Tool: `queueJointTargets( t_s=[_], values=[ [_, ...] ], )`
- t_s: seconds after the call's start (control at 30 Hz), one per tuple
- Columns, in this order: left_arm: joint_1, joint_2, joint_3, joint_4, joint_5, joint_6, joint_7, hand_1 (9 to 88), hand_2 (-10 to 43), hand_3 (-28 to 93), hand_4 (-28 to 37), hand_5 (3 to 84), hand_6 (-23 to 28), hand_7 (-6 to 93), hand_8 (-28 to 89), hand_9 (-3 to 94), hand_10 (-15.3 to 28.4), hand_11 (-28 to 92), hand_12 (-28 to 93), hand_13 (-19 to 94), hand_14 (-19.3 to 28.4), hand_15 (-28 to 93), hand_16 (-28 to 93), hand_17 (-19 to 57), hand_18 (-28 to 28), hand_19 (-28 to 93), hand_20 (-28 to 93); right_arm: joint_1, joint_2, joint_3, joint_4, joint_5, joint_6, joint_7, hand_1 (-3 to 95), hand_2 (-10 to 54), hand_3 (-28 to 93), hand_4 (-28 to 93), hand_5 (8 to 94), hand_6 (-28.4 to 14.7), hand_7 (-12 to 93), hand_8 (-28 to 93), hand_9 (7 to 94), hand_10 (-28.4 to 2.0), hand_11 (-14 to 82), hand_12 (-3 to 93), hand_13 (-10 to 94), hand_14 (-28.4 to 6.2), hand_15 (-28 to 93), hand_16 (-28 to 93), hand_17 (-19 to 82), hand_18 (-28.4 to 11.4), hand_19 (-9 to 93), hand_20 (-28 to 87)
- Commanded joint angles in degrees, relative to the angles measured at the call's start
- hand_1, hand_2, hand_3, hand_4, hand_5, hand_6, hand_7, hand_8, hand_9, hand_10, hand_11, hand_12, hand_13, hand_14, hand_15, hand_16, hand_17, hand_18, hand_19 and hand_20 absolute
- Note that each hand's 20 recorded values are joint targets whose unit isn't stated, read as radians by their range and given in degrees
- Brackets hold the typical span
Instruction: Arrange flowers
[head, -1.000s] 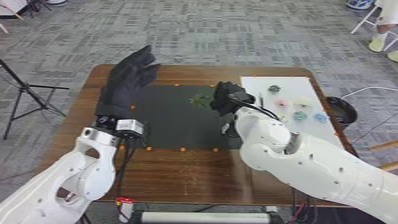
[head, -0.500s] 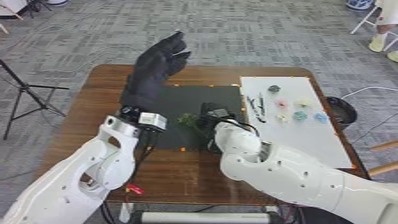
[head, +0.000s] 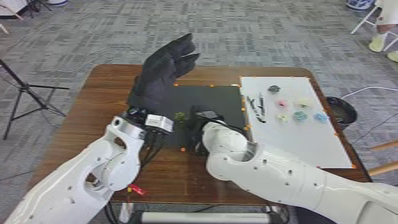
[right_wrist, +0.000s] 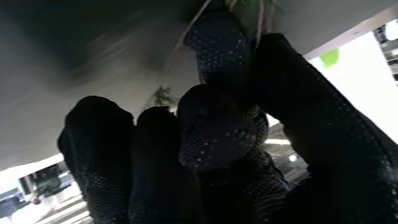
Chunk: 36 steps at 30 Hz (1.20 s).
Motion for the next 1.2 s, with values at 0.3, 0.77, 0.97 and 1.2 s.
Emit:
queueJointTargets(
  t_s=[0.3, 0.77, 0.97, 1.2],
  values=[
    [-2.58, -0.43, 1.6, 0.58, 0.05, -1.21, 0.5, 28.1, -1.5, 65, -23.5, 31.4, 2.9, 15.8, -7, 23.9, 11.7, 20, 20, 20, 13.8, 26, 6, -9.4, 19.6, 38, 12, -3.43, -3.66, 0.43, -0.24, -1.76, 0.69, 0.79, 32.6, -0.7, 87, -8, 87.0, 3.3, 43, 22, 93.7, -7.2, 59.4, 42.4, 89, -5.5, 86, 40, 63, -20.5, 93, 77],
    [-1.35, -0.32, 0.46, 0.27, 0.0, -1.44, 0.3, 28.1, -1.5, 65, -23.6, 31.3, 2.8, 15.9, -7, 23.9, 11.8, 19, 20, 20, 13.8, 26, 6, -9.4, 19.6, 38, 12, -3.57, -2.48, 0.57, -0.8, -3.69, 0.28, 1.83, 27.8, 0.3, 86, -7, 88.6, 3.1, 45, 8, 93.7, -6.5, 59.8, 41.9, 90, -4.8, 85, 41, 64, -20.0, 93, 77],
    [-1.06, -0.68, -0.12, 0.48, 0.15, -1.9, -0.16, 28.1, -1.5, 65, -23.6, 31.5, 2.9, 15.8, -7, 23.9, 11.8, 19, 20, 20, 13.8, 26, 6, -9.4, 19.6, 38, 12, -3.56, -1.87, 1.16, -1.79, -4.65, -0.89, 2.13, 24.5, 0.9, 84, -9, 88.8, 3.0, 49, -7, 93.7, -6.4, 59.6, 42.1, 90, -4.5, 85, 41, 65, -20.0, 93, 77],
    [-0.31, -0.8, -0.88, 0.46, 0.12, -1.87, -0.62, 28.1, -1.4, 65, -23.5, 31.4, 2.8, 16.0, -7, 23.9, 11.8, 20, 20, 20, 13.8, 26, 6, -9.4, 19.6, 38, 12, -3.19, -1.06, 1.46, -4.09, -8.34, -4.02, 4.69, 17.5, 2.2, 80, -10, 89.7, 3.3, 49, -8, 93.7, -5.5, 62.1, 40.8, 92, -2.8, 86, 42, 69, -18.3, 93, 79]
  ],
)
